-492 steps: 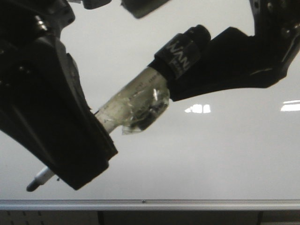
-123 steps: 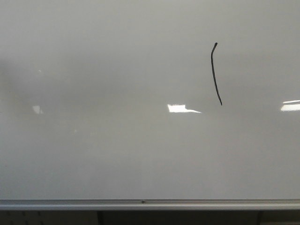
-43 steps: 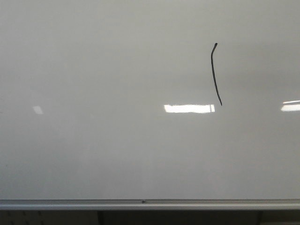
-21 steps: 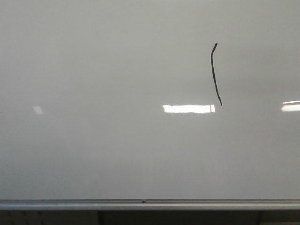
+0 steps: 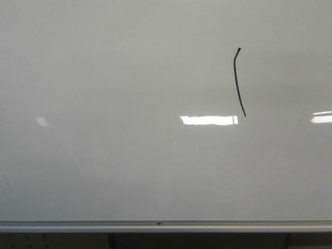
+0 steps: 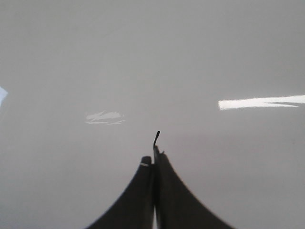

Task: Write number 1 on whiteboard

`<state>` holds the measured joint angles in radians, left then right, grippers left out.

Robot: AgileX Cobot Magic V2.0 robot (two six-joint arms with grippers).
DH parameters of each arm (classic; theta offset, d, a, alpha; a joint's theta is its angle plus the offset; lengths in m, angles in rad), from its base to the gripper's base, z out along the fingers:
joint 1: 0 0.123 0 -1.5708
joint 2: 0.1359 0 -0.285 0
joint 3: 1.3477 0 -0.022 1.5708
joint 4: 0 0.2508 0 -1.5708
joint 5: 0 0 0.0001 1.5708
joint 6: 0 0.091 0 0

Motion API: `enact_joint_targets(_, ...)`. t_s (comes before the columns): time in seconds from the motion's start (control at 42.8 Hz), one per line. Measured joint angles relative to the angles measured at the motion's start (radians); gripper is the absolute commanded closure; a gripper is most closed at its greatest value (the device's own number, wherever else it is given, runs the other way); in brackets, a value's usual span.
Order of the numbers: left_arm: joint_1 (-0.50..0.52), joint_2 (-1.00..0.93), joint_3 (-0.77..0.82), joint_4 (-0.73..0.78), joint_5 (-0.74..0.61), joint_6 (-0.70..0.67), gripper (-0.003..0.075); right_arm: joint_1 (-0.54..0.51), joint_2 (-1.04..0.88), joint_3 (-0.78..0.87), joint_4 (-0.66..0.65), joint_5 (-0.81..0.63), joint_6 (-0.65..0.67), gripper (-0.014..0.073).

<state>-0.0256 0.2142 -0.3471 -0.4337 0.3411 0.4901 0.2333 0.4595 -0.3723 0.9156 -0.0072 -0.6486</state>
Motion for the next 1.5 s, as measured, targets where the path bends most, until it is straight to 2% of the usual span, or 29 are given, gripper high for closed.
enact_joint_targets(0.585,0.0,-0.001,0.007,0.01,-0.008,-0.004,0.0741,0.0,0.0,0.0,0.0,0.0,-0.002,0.0655)
enact_joint_targets(0.678,0.0,-0.019,0.028,0.096,-0.032,-0.101,0.0741,0.0,0.0,0.0,0.0,0.0,-0.002,0.0655)
enact_joint_targets(0.819,0.0,-0.078,0.106,0.303,-0.109,-0.329,0.0741,0.0,0.0,0.0,0.0,0.0,-0.002,0.0655)
enact_joint_targets(0.959,0.0,-0.156,0.205,0.415,-0.173,-0.471,0.0741,0.0,0.0,0.0,0.0,0.0,-0.002,0.0655)
enact_joint_targets(1.17,0.0,-0.219,0.352,0.434,-0.198,-0.512,0.0741,0.0,0.0,0.0,0.0,0.0,-0.002,0.0655)
enact_joint_targets(1.497,0.0,-0.219,0.357,0.441,-0.259,-0.516,0.0741,0.0,0.0,0.0,0.0,0.0,-0.002,0.0655)
